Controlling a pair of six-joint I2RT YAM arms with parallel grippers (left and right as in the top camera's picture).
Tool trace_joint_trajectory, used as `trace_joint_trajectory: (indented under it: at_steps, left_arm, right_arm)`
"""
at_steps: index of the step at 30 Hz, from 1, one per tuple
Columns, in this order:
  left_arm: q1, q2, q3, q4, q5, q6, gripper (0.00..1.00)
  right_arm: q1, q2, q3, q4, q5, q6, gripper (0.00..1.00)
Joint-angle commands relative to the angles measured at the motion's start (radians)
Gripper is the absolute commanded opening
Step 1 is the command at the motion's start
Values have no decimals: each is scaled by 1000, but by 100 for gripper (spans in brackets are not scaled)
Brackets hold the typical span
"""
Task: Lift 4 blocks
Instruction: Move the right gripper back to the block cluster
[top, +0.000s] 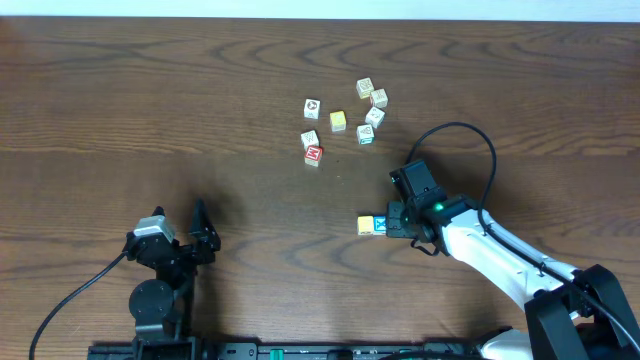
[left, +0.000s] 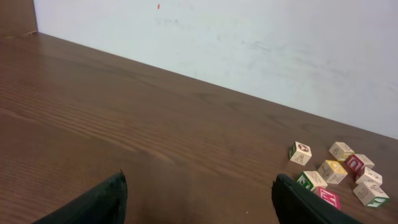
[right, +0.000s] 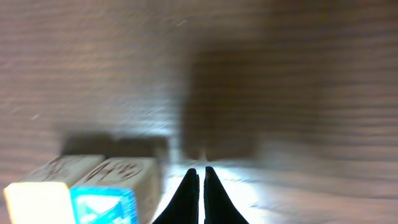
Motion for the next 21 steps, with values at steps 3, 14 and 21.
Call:
trace_joint_trajectory:
  at_steps: [3, 14, 21]
  left_arm:
    - [-1, -1, -12, -44, -30, 8, 75]
    - [-1, -1, -12, -44, -30, 8, 75]
    - [-1, -1, -12, -44, -30, 8, 75]
  right_arm:
    - [-44, 8, 78, 0, 106, -105, 7]
    - [-53, 37, 346, 2, 11, -274, 64]
    - [-51, 203, 509, 4, 11, -346, 74]
